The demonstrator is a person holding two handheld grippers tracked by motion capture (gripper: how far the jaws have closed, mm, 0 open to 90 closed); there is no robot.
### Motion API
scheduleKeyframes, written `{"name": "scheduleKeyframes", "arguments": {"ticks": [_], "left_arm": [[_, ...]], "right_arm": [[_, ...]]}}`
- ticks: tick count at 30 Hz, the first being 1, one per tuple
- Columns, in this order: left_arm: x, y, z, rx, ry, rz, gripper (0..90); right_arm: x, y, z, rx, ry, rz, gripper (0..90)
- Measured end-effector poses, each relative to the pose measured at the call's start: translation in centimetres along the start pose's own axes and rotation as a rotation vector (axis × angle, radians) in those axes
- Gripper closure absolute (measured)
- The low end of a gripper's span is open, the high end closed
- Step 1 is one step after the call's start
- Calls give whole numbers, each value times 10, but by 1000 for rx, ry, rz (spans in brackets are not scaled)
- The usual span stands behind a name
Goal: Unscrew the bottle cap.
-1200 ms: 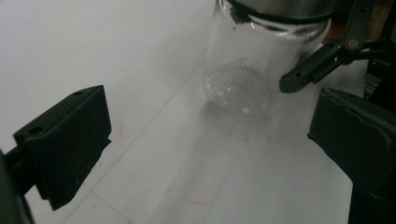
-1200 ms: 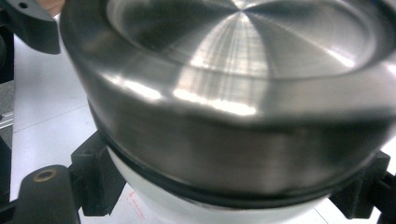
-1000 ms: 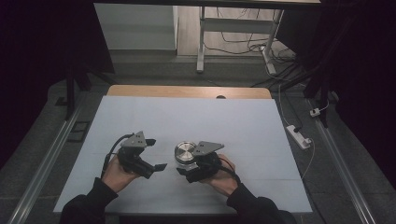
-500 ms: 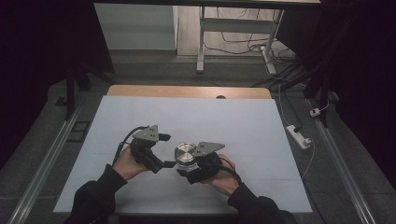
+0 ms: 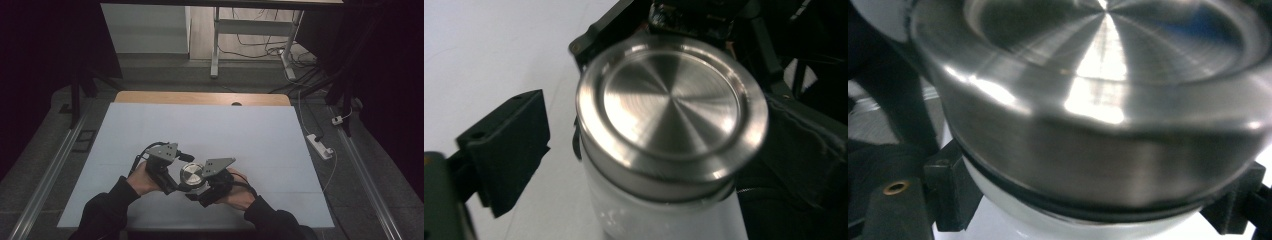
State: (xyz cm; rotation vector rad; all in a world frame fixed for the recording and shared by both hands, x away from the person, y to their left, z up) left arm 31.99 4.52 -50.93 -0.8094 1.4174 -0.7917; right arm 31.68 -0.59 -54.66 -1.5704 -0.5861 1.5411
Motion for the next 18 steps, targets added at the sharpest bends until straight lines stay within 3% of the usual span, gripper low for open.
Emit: {"name": "scheduleKeyframes", "arguments": {"ticks": [5,8,11,13,18], "left_arm": [[0,-1,-9,59,39,-6,132],[0,-3,-9,68,9,-9,184],[2,-2,-4,30,-38,-10,187],[5,-2,1,-11,-76,-2,188],[14,-2,13,-130,-221,24,188]], "right_arm": [[3,2,9,-24,-32,21,145],[3,2,7,-25,-30,21,145],[3,2,2,-9,-2,21,145],[4,3,-2,27,25,26,145],[5,7,-18,100,115,34,145]]}}
Point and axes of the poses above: each handheld gripper's, and its own axes: x roughly forward along the jaws, y roughly out of its underside, z roughly to its left, the point moved 10 cm from there along x, roughly forward along the jaws, and after that the axes turned 6 degrees about x, right-handed, at the moved point
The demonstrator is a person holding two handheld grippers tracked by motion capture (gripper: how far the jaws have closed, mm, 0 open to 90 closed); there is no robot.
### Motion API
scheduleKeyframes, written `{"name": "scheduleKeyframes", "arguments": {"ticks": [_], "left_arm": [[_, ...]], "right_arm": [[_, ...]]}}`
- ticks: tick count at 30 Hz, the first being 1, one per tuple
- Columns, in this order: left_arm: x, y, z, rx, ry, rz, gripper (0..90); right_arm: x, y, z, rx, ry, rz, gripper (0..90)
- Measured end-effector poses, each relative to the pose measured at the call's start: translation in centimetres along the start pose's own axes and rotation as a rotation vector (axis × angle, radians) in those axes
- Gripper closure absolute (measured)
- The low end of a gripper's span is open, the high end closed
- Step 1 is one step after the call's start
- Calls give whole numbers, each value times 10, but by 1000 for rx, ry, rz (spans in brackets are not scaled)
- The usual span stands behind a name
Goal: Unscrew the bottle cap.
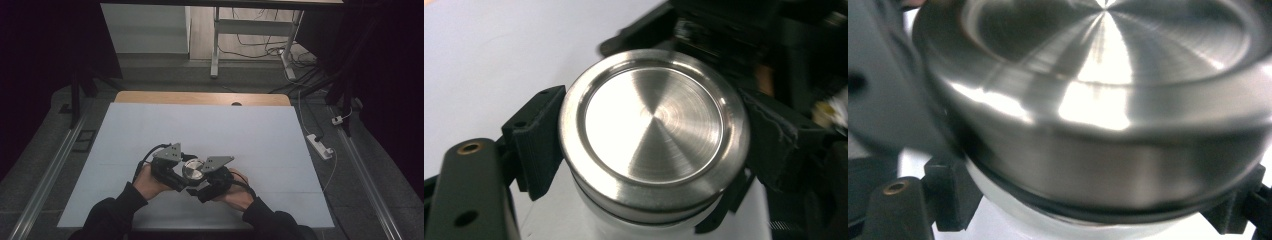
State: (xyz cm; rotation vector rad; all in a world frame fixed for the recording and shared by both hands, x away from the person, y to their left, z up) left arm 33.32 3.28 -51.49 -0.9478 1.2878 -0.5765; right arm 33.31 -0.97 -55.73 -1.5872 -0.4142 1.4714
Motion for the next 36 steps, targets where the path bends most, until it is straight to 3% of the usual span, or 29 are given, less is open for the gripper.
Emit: {"name": "scheduleKeyframes", "arguments": {"ticks": [3,6,9,12,17,22,26,28,31,34,36], "left_arm": [[5,-4,4,-50,-89,7,187],[8,-8,4,-57,-111,6,160],[1,-10,5,-41,-76,-8,40],[-12,-9,6,-3,-27,-17,0],[-25,-3,-3,84,101,-25,17],[-23,0,-12,150,145,9,59],[-21,0,-21,191,182,12,129],[-20,-1,-22,197,166,16,187],[-17,-4,-19,168,120,18,194],[-13,-8,-14,115,50,9,195],[-9,-11,-9,67,-26,14,196]], "right_arm": [[0,0,-8,37,57,-8,145],[-2,-1,-13,51,89,-23,145],[-5,-4,-11,32,81,-39,145],[-7,-6,-7,8,53,-45,145],[-6,-4,3,-29,-22,-26,145],[-4,-3,18,-67,-107,-8,145],[-4,-1,26,-97,-134,6,145],[-4,-1,27,-106,-136,7,145],[-5,-2,24,-95,-124,0,145],[-6,-5,17,-68,-91,-18,145],[-6,-6,10,-34,-52,-27,145]]}}
Point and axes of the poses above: each handheld gripper's, and its own axes: x roughly forward along the jaws, y roughly out of its underside, z roughly to its left, the point moved 10 cm from there along x, roughly forward along the jaws, and after that the axes turned 6 degrees about x, right-handed, at the moved point
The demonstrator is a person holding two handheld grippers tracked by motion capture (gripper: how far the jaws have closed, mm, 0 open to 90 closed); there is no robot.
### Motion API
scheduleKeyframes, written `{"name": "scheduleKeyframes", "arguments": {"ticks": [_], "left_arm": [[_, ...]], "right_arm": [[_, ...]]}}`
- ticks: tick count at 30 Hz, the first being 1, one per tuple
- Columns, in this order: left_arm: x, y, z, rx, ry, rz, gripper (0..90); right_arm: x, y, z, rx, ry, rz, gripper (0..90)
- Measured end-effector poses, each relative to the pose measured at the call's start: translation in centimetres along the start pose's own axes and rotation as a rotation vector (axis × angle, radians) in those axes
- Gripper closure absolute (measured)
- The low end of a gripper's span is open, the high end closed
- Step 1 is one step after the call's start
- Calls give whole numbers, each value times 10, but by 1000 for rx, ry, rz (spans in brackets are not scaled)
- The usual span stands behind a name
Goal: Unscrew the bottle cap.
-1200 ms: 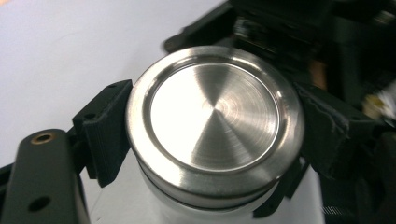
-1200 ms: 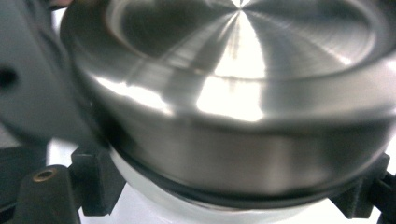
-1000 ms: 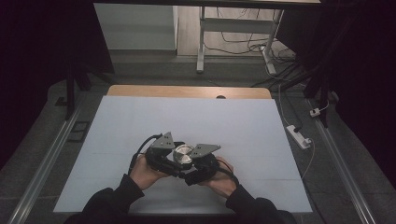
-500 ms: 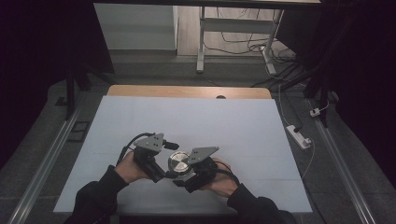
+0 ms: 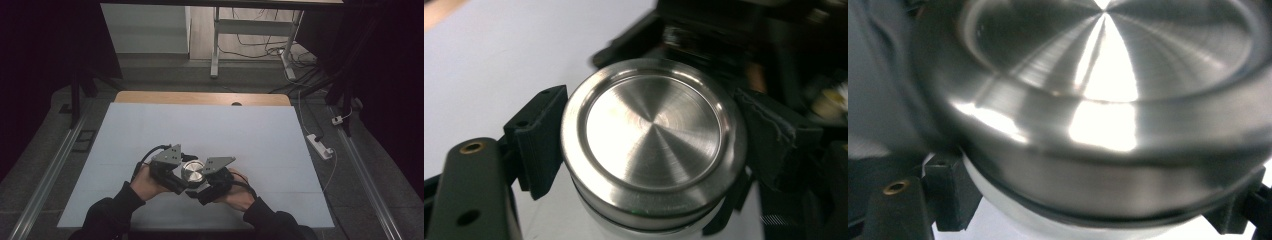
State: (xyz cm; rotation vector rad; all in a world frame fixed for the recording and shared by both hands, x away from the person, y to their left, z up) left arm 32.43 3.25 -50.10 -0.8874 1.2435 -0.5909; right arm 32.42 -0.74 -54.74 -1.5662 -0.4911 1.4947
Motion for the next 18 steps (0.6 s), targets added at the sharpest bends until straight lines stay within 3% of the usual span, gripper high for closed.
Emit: {"name": "scheduleKeyframes", "arguments": {"ticks": [4,6,8,11,12,14,15,16,18], "left_arm": [[11,-3,7,-94,-143,6,194],[13,-4,7,-96,-154,8,161],[11,-7,6,-98,-106,-7,58],[-2,-8,6,-75,-40,-40,11],[-6,-7,4,-59,2,-40,11],[-10,-6,5,-38,12,-36,11],[-16,-1,2,11,62,-17,23],[-17,1,1,35,74,-6,32],[-18,5,-1,55,103,3,34]], "right_arm": [[0,1,-15,62,94,-4,145],[-1,2,-20,68,128,-5,145],[-2,0,-20,70,132,-16,145],[-5,-3,-18,62,115,-30,145],[-5,-3,-18,56,109,-32,145],[-5,-2,-16,45,81,-25,145],[-5,-2,-15,38,63,-19,145],[-4,-1,-12,31,44,-12,145],[-3,-1,-5,5,3,-7,145]]}}
Point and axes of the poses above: each handheld gripper's, and its own axes: x roughly forward along the jaws, y roughly out of its underside, z roughly to its left, the point moved 10 cm from there along x, roughly forward along the jaws, and after that the axes turned 6 degrees about x, right-handed, at the moved point
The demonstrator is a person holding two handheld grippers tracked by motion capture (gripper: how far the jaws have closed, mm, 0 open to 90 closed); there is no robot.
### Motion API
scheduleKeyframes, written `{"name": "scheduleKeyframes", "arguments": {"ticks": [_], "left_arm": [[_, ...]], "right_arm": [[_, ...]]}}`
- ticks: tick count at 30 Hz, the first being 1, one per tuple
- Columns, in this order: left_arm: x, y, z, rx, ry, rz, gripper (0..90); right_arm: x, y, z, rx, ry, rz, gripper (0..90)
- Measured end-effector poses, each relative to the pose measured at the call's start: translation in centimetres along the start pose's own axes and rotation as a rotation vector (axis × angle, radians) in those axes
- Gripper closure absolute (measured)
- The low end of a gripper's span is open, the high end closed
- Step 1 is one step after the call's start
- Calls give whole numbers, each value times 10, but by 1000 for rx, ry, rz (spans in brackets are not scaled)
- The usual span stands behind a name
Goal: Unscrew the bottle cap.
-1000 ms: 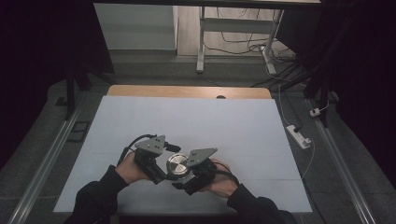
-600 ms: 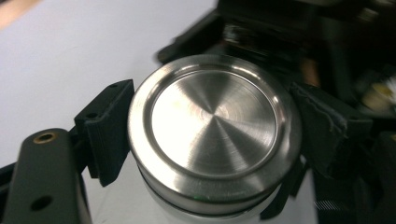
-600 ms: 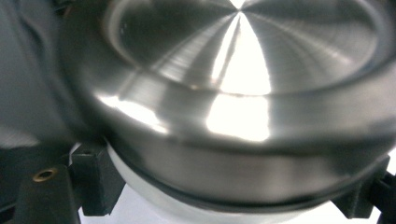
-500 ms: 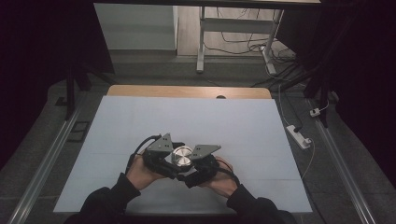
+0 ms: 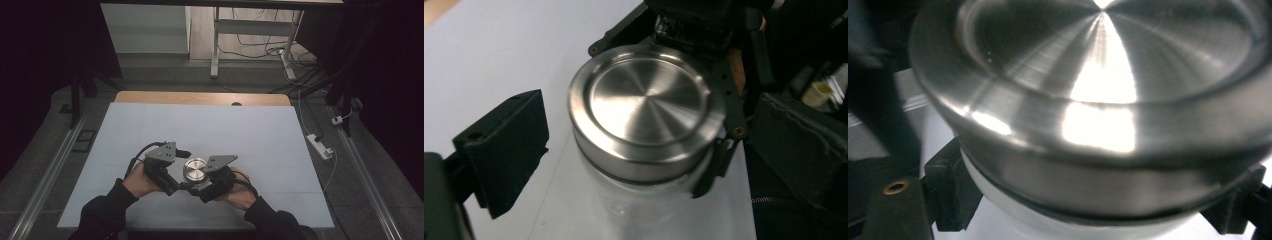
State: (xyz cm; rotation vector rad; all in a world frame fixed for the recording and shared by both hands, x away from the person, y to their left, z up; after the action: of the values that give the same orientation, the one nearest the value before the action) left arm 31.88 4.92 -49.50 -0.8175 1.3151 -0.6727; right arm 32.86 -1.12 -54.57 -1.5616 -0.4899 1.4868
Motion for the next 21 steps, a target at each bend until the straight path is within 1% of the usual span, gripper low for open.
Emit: {"name": "scheduleKeyframes", "arguments": {"ticks": [1,2,4,5,6,7,8,9,10,11,13,14,16,19,20,21], "left_arm": [[1,1,-2,9,16,-2,41],[2,2,-3,19,22,0,42],[4,2,-5,28,46,-5,47],[4,2,-5,28,46,-5,59],[5,1,-7,36,60,-11,77],[7,1,-13,59,94,-16,98],[7,1,-13,59,94,-16,127],[8,2,-16,90,89,-10,170],[8,1,-16,98,76,-9,182],[9,0,-15,93,61,-10,187],[10,-2,-12,66,26,-14,190],[12,-3,-9,44,4,-17,191],[15,-4,-2,-11,-65,-12,192],[23,-7,7,-93,-206,8,192],[23,-7,7,-93,-206,8,191],[28,-9,9,-119,-254,10,187]], "right_arm": [[1,0,4,-8,-22,5,145],[1,1,8,-26,-39,11,145],[3,2,15,-54,-74,24,145],[3,3,19,-65,-86,32,145],[4,4,21,-76,-95,34,145],[4,4,23,-83,-101,37,145],[4,4,23,-83,-101,37,145],[4,3,25,-90,-111,33,145],[3,3,25,-93,-108,34,145],[3,3,24,-94,-102,34,145],[2,2,21,-82,-87,29,145],[2,1,18,-69,-74,25,145],[2,0,12,-41,-35,17,145],[2,0,-2,25,43,9,145],[2,0,-2,25,43,9,145],[2,0,-8,54,85,4,145]]}}
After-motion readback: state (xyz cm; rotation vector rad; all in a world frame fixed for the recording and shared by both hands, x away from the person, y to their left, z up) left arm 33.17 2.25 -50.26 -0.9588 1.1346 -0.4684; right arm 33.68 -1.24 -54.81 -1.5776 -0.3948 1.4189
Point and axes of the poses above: each handheld gripper's, and its own axes: x roughly forward along the jaws, y roughly out of its underside, z roughly to its left, the point moved 10 cm from there along x, roughly forward along the jaws, and after that the axes turned 6 degrees about x, right-handed, at the moved point
